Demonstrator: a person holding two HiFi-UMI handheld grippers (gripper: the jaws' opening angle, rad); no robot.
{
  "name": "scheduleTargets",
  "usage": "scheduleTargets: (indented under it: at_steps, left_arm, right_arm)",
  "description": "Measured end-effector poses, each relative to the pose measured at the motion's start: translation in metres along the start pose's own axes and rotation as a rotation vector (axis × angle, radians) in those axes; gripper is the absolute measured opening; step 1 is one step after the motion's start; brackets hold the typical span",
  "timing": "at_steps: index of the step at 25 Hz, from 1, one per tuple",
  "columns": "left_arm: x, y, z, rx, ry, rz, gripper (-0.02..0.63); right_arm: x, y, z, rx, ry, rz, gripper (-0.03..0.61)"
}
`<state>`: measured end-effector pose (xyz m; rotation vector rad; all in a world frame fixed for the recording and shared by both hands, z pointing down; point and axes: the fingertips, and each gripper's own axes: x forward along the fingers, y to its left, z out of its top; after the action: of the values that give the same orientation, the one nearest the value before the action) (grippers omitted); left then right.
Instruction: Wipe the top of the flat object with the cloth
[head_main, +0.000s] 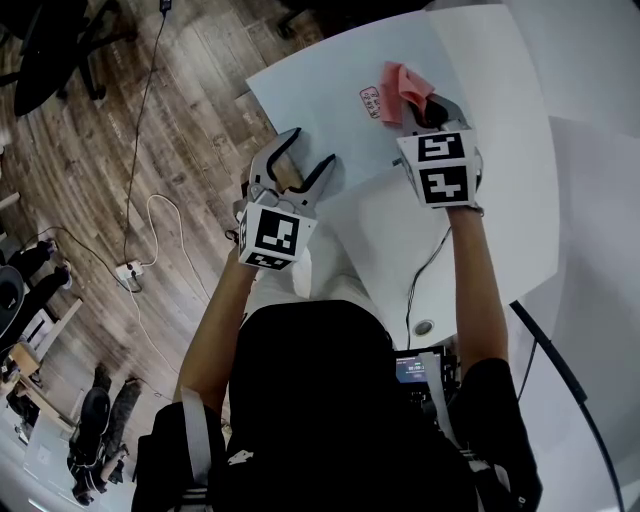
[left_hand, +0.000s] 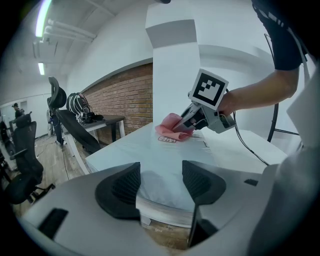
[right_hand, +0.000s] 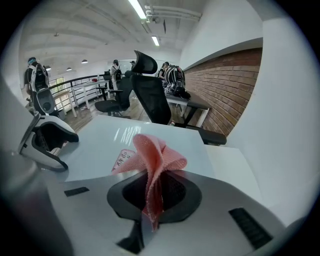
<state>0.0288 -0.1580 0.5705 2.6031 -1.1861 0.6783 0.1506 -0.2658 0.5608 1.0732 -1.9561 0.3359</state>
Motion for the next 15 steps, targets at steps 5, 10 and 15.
scheduleTargets:
  at_steps: [5,10,15]
  left_arm:
    - [0.001,-0.001,0.001,0.003,-0.002,0.0,0.256]
    - [0.001,-0.002,-0.001,0.002,-0.005,0.0,0.256]
    - [0.001,-0.001,-0.001,0.004,-0.01,0.0,0.256]
  right_arm:
    - [0.002,0.039,0.011,-0.056,-0.027,0.071,0.046]
    - [0.0,0.076,0.019,-0.134,-0.048,0.135,0.046]
    - [0.0,0.092,0.021,-0.158,-0.051,0.164,0.046]
